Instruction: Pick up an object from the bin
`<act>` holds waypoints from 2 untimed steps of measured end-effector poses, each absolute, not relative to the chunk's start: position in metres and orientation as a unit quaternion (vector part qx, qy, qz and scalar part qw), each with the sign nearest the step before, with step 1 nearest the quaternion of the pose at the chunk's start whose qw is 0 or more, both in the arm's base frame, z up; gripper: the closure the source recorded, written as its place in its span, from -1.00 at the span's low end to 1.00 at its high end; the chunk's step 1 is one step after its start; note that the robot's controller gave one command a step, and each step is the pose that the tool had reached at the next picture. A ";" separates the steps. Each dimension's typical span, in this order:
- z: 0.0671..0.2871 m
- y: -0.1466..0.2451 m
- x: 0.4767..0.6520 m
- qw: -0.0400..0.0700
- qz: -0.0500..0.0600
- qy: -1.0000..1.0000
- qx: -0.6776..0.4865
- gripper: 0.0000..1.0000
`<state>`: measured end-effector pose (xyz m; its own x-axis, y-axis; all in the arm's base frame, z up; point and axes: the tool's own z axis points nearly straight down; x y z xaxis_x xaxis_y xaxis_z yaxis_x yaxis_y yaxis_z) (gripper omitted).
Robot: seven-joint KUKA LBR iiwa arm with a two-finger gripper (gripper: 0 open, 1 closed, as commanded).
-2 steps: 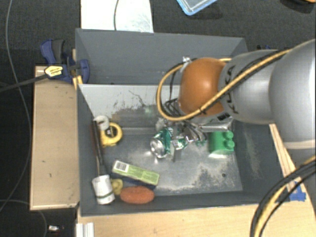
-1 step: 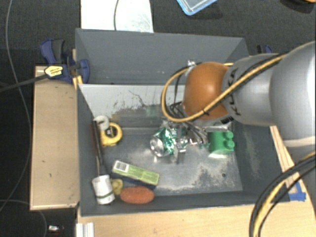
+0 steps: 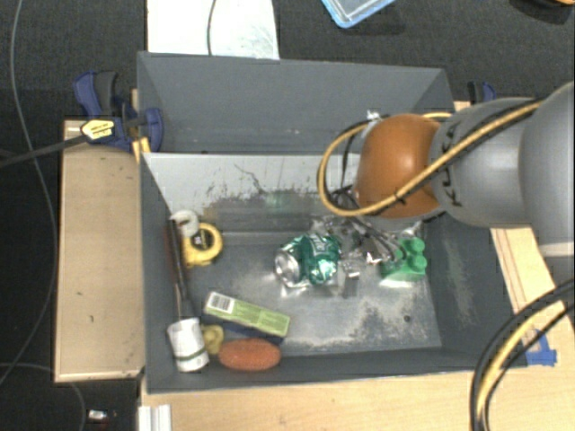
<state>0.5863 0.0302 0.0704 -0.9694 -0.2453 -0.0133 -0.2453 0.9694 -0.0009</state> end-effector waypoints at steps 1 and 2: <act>0.126 0.039 0.589 0.005 0.001 0.993 -0.116 -1.00; 0.135 0.027 0.595 0.013 -0.001 0.990 -0.143 -1.00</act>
Offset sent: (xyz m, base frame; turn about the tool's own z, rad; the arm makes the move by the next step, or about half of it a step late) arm 0.0054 -0.0241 -0.0004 -0.1141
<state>0.5948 0.0268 0.1346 -0.9588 -0.2828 -0.0260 -0.2827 0.9592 -0.0051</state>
